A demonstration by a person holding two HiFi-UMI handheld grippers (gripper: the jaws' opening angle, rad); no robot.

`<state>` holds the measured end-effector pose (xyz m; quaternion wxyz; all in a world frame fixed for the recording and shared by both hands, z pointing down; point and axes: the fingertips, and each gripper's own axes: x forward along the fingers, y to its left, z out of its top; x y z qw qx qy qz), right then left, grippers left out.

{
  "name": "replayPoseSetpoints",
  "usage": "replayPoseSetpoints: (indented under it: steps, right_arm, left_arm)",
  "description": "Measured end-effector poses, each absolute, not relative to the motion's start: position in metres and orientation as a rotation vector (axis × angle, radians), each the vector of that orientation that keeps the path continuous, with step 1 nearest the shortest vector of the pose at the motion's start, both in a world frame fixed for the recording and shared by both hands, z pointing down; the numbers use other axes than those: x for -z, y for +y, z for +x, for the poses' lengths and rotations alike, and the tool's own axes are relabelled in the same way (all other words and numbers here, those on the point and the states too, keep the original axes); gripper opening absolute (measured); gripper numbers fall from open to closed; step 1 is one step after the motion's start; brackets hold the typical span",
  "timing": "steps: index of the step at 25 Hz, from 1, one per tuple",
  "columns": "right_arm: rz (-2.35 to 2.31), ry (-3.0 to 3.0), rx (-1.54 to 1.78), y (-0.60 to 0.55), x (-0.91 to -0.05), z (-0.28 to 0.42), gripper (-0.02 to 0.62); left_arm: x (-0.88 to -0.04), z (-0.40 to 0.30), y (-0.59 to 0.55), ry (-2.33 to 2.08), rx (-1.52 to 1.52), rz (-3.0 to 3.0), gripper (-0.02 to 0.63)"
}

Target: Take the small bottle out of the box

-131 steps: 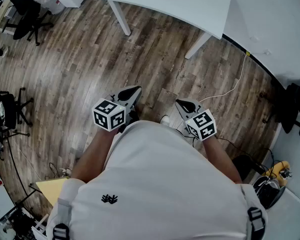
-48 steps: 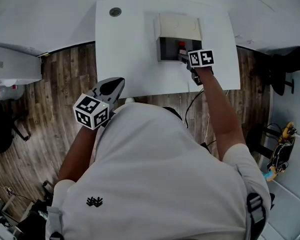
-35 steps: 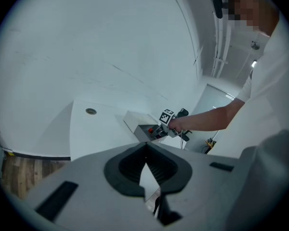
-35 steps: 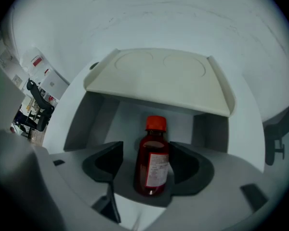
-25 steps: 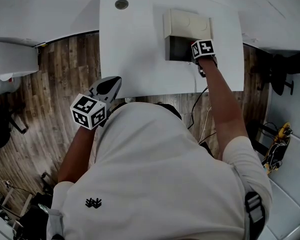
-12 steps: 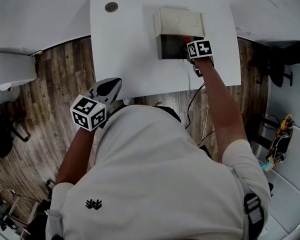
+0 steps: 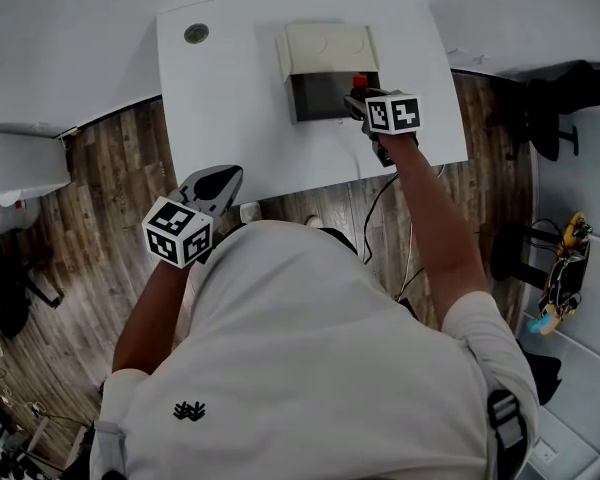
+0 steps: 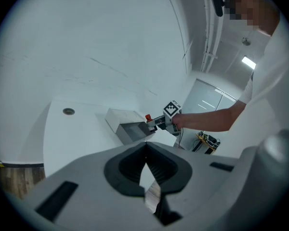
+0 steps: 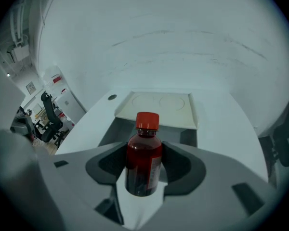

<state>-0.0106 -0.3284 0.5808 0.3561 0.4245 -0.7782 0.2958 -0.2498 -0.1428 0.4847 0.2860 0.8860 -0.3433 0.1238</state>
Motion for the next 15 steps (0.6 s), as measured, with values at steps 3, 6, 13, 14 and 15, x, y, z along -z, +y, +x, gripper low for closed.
replayPoseSetpoints:
  steps: [3,6,13,14,15]
  right_arm:
    - [1.092,-2.047,-0.766,-0.313,-0.57,-0.007,0.229]
    - [1.084,-2.085,-0.781,-0.295,-0.561,-0.002,0.229]
    - [1.026,-2.19,-0.777,-0.246,-0.54,0.01,0.229]
    - [1.018,-2.202,-0.776,-0.238,-0.538,0.012,0.229]
    - [1.011,-2.213,-0.779,-0.23,-0.535,0.014,0.229]
  left_arm:
    - [-0.479,-0.236,-0.142,-0.912,-0.332,2.389,0.006]
    - [-0.475,-0.221,-0.14,-0.91,-0.335,2.405,0.006]
    - [-0.471,-0.184,-0.127,-0.923,-0.332,2.416,0.006]
    - [-0.472,-0.177,-0.123,-0.922,-0.334,2.414,0.006]
    - [-0.473,-0.171,-0.12,-0.919,-0.338,2.413,0.006]
